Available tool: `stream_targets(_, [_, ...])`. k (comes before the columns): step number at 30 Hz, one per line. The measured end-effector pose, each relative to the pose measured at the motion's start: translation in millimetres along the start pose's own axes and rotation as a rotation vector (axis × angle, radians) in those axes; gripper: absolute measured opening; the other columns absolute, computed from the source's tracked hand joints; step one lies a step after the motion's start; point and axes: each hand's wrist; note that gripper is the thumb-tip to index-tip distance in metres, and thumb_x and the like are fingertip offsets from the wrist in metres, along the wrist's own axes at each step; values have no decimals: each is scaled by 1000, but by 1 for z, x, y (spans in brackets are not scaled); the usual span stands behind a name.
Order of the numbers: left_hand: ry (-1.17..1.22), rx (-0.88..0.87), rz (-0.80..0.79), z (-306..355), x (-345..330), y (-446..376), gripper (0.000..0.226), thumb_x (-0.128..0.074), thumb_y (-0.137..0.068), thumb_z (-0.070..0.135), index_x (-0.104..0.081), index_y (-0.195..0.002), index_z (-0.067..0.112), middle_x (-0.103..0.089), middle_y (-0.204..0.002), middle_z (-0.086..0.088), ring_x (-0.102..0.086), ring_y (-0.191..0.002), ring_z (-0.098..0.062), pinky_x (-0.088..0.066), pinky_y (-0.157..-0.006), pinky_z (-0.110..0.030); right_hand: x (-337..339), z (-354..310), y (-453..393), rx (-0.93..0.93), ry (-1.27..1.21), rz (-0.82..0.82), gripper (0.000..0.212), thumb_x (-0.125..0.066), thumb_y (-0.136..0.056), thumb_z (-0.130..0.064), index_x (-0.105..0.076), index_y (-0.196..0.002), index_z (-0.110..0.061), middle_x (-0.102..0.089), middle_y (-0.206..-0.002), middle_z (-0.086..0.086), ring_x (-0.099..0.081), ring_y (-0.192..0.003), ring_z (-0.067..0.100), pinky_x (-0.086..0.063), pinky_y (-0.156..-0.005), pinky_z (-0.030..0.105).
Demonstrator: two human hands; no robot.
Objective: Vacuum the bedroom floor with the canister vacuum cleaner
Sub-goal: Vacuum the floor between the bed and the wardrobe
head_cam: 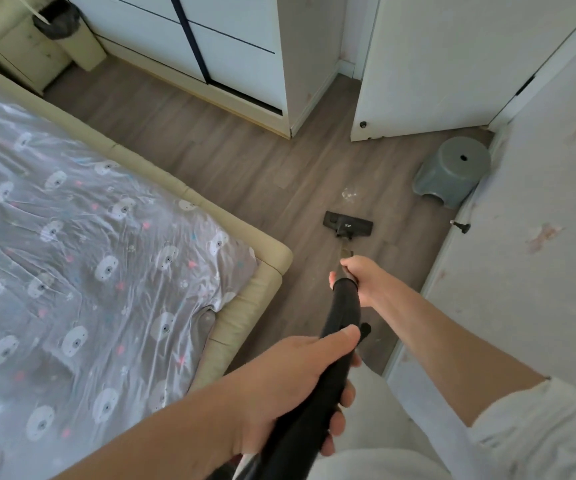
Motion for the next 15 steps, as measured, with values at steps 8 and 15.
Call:
stream_targets(8, [112,8,38,98,-15,-105,43,-64,-93,56,-63,-108,16,-65,-67,-1,-59,-50,-16,-53,-49,-28,-27,-134,-71,137,139,4,16,-49,-100,-13,-42,-113,-7,-42,-118,14,-55,-77,24,-54,-57,32])
stream_targets(15, [126,-30,-35,179,-16,-180,41,-63,-94,57,-58,-106,18,-61,-65,0,-58,-49,-16,-53,-51,-27,-39,-236,-107,171,230,-19,30,-51,-100,-16,-43,-128,-8,-46,-125,12,-59,-80,22,-54,-47,25])
Point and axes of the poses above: each hand's wrist, its own y-axis away from the middle knuckle, its own x-axis out of the back of the hand, z = x × y
